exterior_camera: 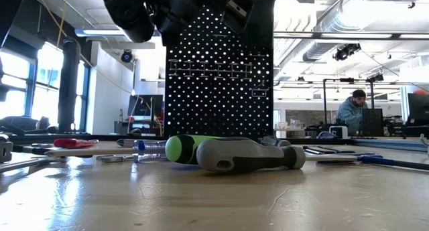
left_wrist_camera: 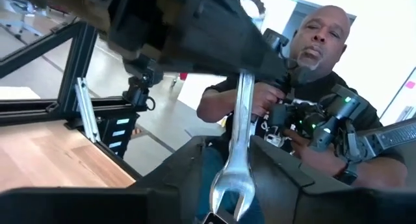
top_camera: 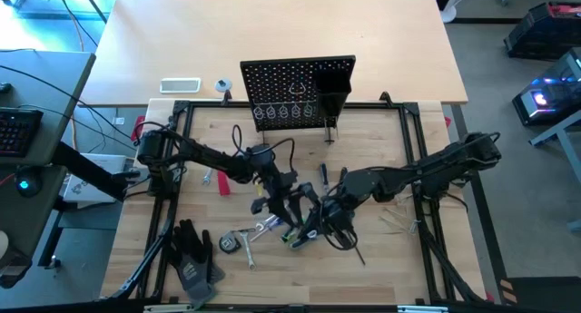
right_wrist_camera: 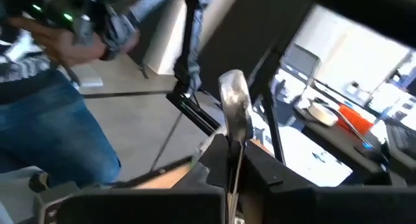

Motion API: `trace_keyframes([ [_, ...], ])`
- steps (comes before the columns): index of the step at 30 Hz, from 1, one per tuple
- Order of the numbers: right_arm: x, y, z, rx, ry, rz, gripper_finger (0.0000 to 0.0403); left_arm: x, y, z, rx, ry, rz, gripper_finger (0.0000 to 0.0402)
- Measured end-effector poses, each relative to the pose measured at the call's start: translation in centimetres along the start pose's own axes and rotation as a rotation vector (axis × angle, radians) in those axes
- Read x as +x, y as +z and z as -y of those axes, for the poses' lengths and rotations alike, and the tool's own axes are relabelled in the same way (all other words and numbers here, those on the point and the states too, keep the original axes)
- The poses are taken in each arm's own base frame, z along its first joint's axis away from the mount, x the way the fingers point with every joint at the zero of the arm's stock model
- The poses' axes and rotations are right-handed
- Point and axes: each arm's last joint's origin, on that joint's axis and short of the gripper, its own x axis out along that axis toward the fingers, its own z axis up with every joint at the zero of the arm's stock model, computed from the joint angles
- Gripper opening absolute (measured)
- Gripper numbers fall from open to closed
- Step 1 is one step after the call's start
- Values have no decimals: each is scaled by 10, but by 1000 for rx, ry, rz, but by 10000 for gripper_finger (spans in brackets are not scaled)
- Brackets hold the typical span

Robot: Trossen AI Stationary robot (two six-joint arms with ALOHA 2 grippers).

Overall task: Hang tools onto peg board
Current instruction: Hang the wrench onto the pegboard

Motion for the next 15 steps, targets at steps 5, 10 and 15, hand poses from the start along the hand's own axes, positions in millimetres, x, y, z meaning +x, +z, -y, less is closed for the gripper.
trace_keyframes([
  [5,0,0,-5,14,-59,-83,5,-2,0,-2,-5,9,-7,128],
  [10,-7,7,-10,24,-125,-172,5,-3,-8,-6,-1,44,-48,129],
  [15,-22,22,-11,43,-189,-208,5,-7,-7,-9,63,105,-45,129],
])
